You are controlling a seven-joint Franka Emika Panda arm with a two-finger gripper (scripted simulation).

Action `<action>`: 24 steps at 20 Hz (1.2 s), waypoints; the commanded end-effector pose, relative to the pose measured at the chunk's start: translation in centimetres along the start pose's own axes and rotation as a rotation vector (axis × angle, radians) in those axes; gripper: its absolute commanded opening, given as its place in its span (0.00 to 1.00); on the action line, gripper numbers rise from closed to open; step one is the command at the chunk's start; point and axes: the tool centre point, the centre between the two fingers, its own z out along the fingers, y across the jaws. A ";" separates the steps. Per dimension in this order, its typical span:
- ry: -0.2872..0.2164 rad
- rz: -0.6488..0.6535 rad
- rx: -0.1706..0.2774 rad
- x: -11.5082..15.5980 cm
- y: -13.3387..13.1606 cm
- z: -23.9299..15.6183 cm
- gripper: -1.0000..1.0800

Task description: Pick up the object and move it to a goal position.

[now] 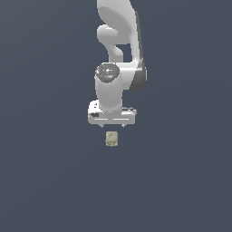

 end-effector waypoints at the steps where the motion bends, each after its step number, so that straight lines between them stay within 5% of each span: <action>1: 0.004 -0.008 -0.005 0.3 0.2 0.9 0.96; 24: 0.024 -0.044 -0.026 1.3 0.8 8.3 0.96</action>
